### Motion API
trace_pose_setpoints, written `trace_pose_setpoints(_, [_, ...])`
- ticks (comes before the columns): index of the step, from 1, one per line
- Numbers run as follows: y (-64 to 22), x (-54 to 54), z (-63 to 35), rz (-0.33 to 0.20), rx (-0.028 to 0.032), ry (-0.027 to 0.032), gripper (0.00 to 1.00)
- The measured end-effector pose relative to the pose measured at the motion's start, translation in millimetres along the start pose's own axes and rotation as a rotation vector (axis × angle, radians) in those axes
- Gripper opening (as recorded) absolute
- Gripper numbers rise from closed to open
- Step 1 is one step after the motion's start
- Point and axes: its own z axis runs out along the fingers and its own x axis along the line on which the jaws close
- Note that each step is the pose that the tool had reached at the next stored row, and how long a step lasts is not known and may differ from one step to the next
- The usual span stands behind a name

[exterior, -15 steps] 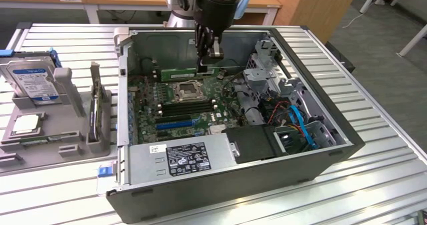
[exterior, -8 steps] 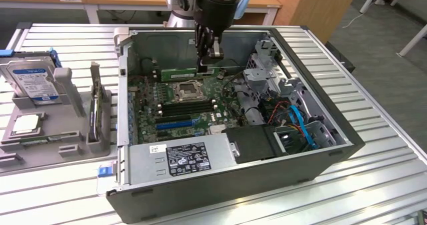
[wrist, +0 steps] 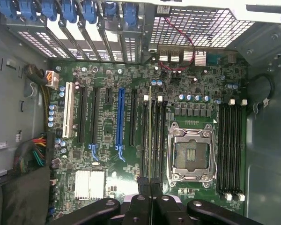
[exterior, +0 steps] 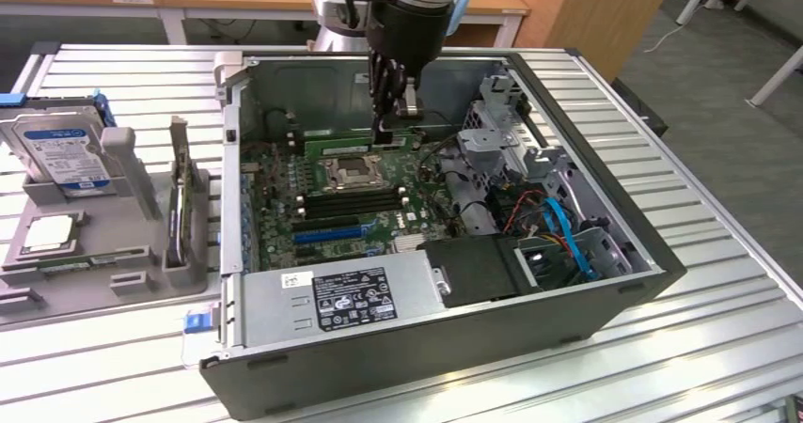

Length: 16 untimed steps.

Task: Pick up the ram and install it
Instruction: 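Insert the ram into the slot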

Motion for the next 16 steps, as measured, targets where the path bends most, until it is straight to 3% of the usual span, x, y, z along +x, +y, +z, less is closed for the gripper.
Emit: trace_pose_setpoints(16, [0.0, 0.1, 1.1, 0.0, 0.0, -0.0007, 0.11])
